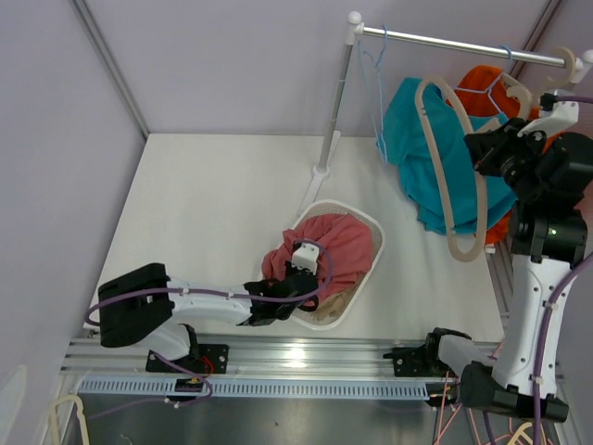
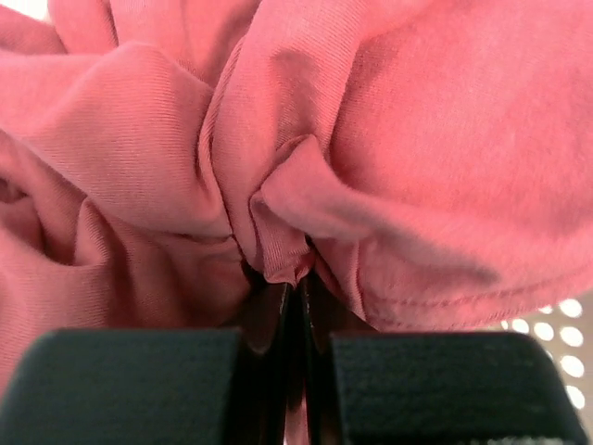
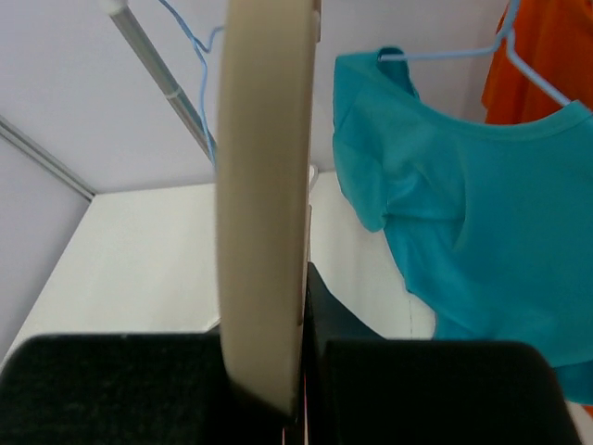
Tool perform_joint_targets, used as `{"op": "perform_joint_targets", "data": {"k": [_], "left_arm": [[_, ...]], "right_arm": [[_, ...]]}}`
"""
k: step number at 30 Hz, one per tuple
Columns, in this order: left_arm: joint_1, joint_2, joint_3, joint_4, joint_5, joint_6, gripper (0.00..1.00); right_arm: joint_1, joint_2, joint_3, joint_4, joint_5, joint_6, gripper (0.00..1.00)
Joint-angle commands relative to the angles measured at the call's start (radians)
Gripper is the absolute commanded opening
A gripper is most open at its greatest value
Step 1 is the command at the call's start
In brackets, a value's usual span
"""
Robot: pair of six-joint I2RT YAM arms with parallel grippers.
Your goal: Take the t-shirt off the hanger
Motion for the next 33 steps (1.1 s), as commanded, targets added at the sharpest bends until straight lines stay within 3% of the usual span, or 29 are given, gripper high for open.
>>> {"op": "perform_joint_targets", "data": {"k": [1, 3, 6, 7, 8, 10, 11, 14, 21, 26, 33], "left_arm": [[-0.006, -0.052, 0.059, -0.058, 0.038, 0.012, 0.07], [-0.006, -0.135, 0.092, -0.112, 0.041, 0.049, 0.11], [-0.006, -0.238, 0.160, -0.208, 0.035, 0.098, 0.36], [-0.008, -0.264, 0.178, -0.224, 0.032, 0.110, 0.47], [-0.008, -0.284, 0.189, -0.238, 0.024, 0.120, 0.66], [-0.006, -0.341, 0.218, -0.300, -0.014, 0.132, 0.79], [-0.006, -0.358, 0.224, -0.317, -0.022, 0.138, 0.99], [-0.006, -0.431, 0.249, -0.380, -0.047, 0.137, 0.99], [-0.008, -0.623, 0.269, -0.521, -0.054, 0.112, 1.00], [-0.006, -0.713, 0.289, -0.632, -0.067, 0.092, 0.99], [-0.006, -0.783, 0.249, -0.640, -0.096, 0.103, 1.00]], "right_arm": [[0.037, 0.020, -0.006, 0.119, 0.029, -0.040, 0.00], [0.049, 0.069, 0.007, 0.126, 0.029, -0.054, 0.00], [0.066, 0.132, 0.017, 0.151, 0.035, -0.053, 0.00], [0.079, 0.143, 0.015, 0.171, 0.041, -0.045, 0.00], [0.087, 0.153, 0.015, 0.180, 0.056, -0.043, 0.00], [0.106, 0.187, 0.020, 0.204, 0.075, -0.043, 0.00], [0.122, 0.201, 0.026, 0.208, 0.092, -0.046, 0.00], [0.153, 0.268, 0.073, 0.220, 0.116, -0.053, 0.00], [0.280, 0.446, 0.273, 0.215, 0.366, -0.092, 0.00], [0.307, 0.625, 0.514, 0.172, 0.388, -0.086, 0.00], [0.350, 0.880, 0.826, 0.077, 0.438, -0.096, 0.00]]}}
